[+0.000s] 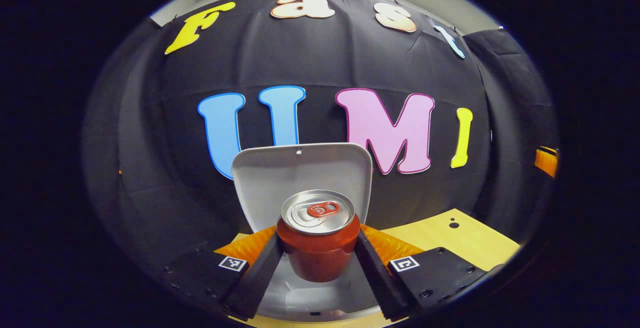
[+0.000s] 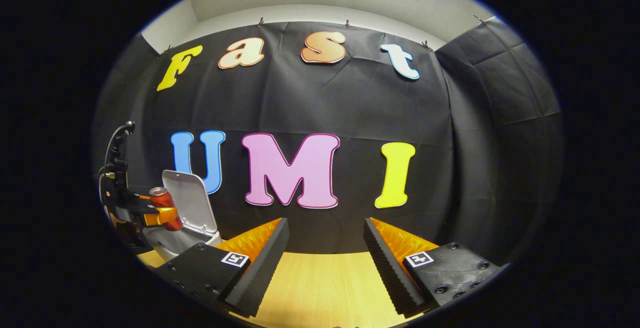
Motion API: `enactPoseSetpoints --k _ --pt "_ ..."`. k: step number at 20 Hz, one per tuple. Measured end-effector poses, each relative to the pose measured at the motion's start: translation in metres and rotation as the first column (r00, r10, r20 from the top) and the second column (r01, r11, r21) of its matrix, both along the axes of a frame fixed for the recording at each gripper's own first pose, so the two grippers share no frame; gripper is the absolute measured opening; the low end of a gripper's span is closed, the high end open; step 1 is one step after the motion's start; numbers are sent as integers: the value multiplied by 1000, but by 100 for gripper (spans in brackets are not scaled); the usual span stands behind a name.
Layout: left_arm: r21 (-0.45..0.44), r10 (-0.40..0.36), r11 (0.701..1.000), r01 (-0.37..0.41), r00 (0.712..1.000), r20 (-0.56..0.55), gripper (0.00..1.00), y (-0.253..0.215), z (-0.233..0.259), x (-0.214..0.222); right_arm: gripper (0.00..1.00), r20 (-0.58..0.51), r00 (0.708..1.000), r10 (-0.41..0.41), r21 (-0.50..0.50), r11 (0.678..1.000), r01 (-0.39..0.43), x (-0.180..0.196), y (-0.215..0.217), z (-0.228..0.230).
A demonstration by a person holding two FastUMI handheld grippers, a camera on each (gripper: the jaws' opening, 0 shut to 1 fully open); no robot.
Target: Press the lid of the desktop garbage bin to open it, pick up the crumpled paper on the desktop and throw it into the bin, then pick up the pop can on the desktop and drop it into the bin, and finally close the garbage bin lid.
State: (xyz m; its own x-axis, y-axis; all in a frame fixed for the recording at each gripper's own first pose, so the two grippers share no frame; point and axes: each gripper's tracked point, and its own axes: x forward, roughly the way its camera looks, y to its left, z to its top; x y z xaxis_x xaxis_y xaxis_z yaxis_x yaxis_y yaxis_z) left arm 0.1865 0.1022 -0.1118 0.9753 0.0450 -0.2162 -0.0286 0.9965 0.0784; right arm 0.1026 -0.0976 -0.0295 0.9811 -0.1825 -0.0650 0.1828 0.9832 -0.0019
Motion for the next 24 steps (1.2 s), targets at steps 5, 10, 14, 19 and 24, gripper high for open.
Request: enactPoseSetpoints --k 5,10,14,19,24 --pt "-44 -24 999 22 999 -45 89 9 -26 8 97 -38 999 -20 -19 1000 19 -17 1 -5" --pt "-60 -32 998 28 998 -63 89 4 -34 10 97 -56 998 -33 -15 999 32 -27 2 -10" --pt "-69 -18 997 15 999 -32 95 4 -24 7 97 -73 997 -29 -13 1000 28 -29 4 -14" --pt "-63 -31 997 34 999 43 95 6 28 8 97 -72 997 2 -2 1000 -2 -20 11 -7" --pt "-102 -44 993 56 993 112 95 9 97 27 97 -71 996 53 67 997 -48 -2 21 13"
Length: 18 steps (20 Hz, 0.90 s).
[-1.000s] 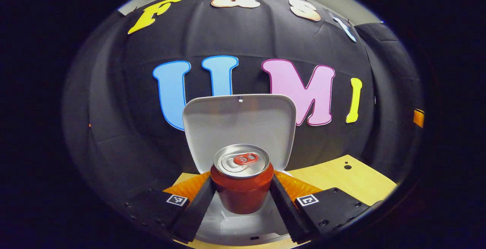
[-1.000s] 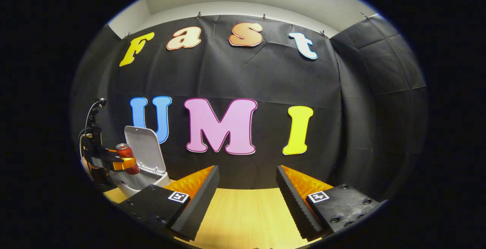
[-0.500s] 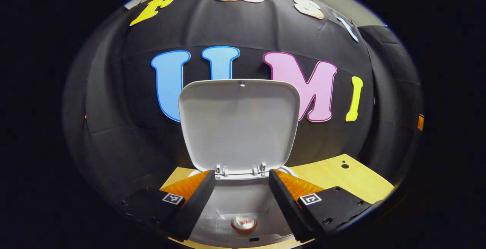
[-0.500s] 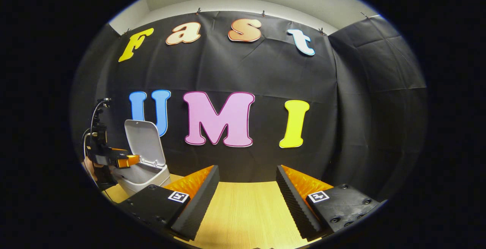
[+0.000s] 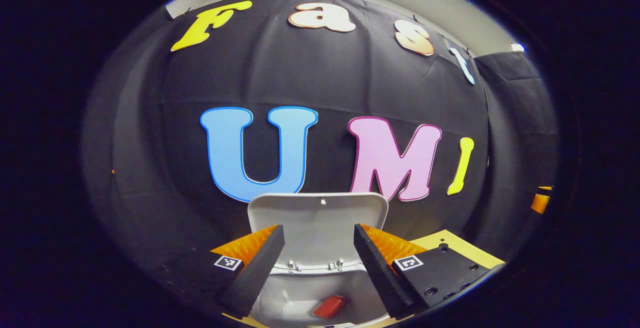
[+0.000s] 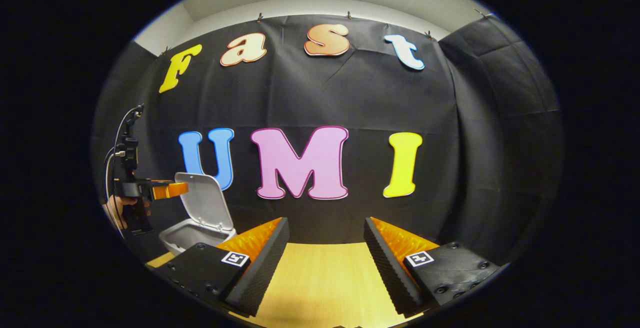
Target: Press the lid of the desktop garbage bin to open it, pick up the crumpled paper on the desktop and throw it into the bin, then pick up the pop can on the desktop and drop it into the bin, and finally close the garbage bin lid.
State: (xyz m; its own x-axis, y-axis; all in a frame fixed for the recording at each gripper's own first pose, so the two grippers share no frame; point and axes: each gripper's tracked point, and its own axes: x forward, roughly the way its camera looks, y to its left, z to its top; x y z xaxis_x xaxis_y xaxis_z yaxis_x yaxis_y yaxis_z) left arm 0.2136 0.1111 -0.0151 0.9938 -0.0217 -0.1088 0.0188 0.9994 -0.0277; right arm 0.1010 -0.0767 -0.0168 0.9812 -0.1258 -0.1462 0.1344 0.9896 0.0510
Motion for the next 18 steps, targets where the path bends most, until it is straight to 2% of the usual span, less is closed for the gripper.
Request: enactPoseSetpoints --k 3,6,10,15,18 --pt "5 -14 1000 14 1000 20 95 2 28 11 97 -7 1000 6 11 1000 -6 7 -3 6" --pt "-52 -3 999 4 1000 19 94 8 41 27 97 -76 996 41 20 999 -39 1 -2 0" --pt "16 22 1000 -22 1000 -17 95 25 35 63 96 -82 996 23 -2 1000 -23 -2 -16 -1" --pt "19 0 1000 2 997 -76 95 20 14 94 97 -159 987 3 63 998 7 -3 -21 -28" --pt "-14 8 1000 -9 996 -92 97 19 5 97 97 -176 984 5 47 999 3 -1 -20 -38"
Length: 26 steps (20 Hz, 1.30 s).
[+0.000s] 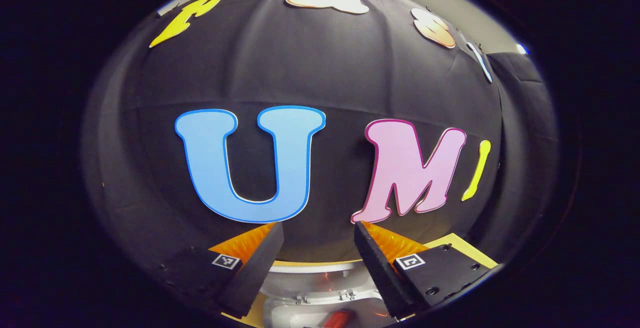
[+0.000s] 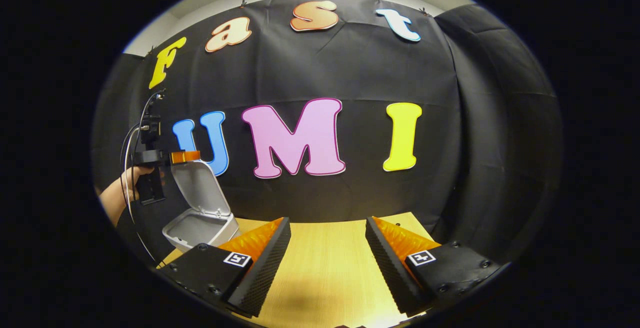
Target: Press the lid of the desktop garbage bin to open it, pick up the crumpled paper on the desktop and throw it into the bin, then pick up the pop can on the desktop and drop it into the bin, and finally close the garbage bin lid.
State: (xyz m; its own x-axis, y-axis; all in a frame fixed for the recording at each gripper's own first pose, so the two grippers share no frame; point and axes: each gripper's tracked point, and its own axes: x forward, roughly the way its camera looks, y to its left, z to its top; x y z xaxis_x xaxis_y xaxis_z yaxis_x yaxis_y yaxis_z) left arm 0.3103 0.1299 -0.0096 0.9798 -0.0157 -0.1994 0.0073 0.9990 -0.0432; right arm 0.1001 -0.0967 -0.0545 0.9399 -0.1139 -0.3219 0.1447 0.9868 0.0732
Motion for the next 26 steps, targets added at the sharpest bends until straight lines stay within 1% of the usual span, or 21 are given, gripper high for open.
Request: enactPoseSetpoints --k 2,5,10,14,17,21,25,26 --pt "-13 -6 1000 6 1000 2 98 0 2 -10 97 -21 1000 9 -22 1000 -10 -1 1 -5" --pt "24 -10 1000 10 1000 -21 97 0 -7 -31 97 -25 999 21 -12 1000 -21 -2 9 -10" --pt "-28 10 1000 -10 1000 -9 97 -6 -24 -86 97 -48 998 38 -21 999 -39 -10 20 -24" --pt "-20 9 1000 -9 1000 -28 96 -10 -56 -128 97 -83 996 36 -19 999 -38 -21 27 -39" --pt "-5 8 1000 -8 999 -39 96 -13 -85 -149 97 -109 994 26 -4 1000 -26 -27 30 -51" --pt "33 -3 999 5 998 -65 96 -18 -128 -170 97 -154 987 33 11 999 -31 -37 38 -69" --pt "44 10 999 -5 993 -119 99 -19 -169 -185 97 -186 981 62 -9 998 -65 -48 48 -79" --pt "46 7 999 -3 997 -83 99 -19 -162 -186 97 -188 980 67 -14 997 -71 -49 48 -80"
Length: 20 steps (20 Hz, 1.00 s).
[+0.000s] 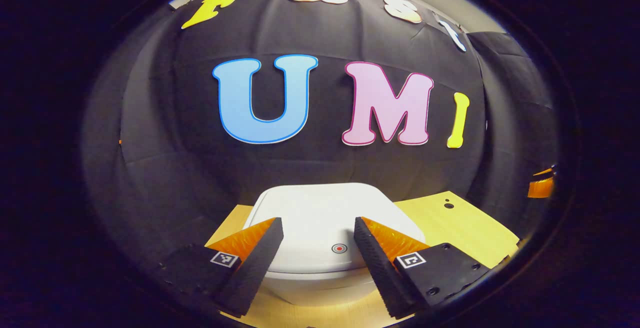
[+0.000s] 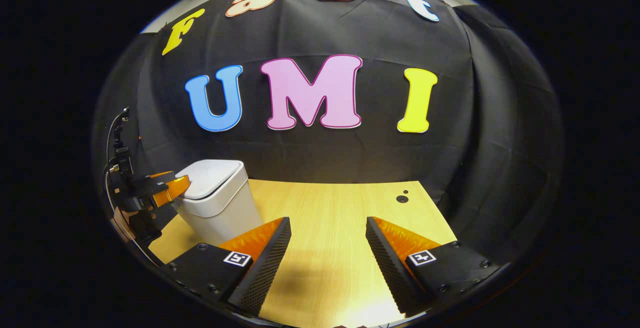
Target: Press the lid of the desktop garbage bin to open it, pick up the crumpled paper on the desktop and throw it into the bin, then pick up the pop can on the desktop and drop it into the bin, and finally close the garbage bin lid.
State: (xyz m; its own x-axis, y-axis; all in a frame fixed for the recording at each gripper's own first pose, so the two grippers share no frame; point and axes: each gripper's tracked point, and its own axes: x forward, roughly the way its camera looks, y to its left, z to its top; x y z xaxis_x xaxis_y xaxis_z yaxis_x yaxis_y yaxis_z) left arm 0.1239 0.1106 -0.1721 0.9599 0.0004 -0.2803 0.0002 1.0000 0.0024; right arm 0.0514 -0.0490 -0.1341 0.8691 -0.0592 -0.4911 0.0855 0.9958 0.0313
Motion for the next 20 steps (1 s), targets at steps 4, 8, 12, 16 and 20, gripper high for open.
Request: enactPoseSetpoints --k 4,8,12,16,20 --pt "53 -4 999 4 1000 -6 99 -1 -8 2 97 5 1000 3 5 1000 -3 -8 6 2" --pt "84 20 996 -21 1000 17 100 -4 -16 0 97 5 1000 2 12 1000 -2 -17 11 1" --pt "67 26 997 -29 998 48 100 -4 -6 1 97 8 1000 0 18 1000 0 -26 14 0" --pt "47 38 998 -43 994 100 95 -15 26 -17 97 36 999 -11 29 1000 10 -32 17 9" --pt "31 33 999 -40 979 202 95 -38 80 -54 97 84 996 -10 -8 1000 11 -38 24 25"
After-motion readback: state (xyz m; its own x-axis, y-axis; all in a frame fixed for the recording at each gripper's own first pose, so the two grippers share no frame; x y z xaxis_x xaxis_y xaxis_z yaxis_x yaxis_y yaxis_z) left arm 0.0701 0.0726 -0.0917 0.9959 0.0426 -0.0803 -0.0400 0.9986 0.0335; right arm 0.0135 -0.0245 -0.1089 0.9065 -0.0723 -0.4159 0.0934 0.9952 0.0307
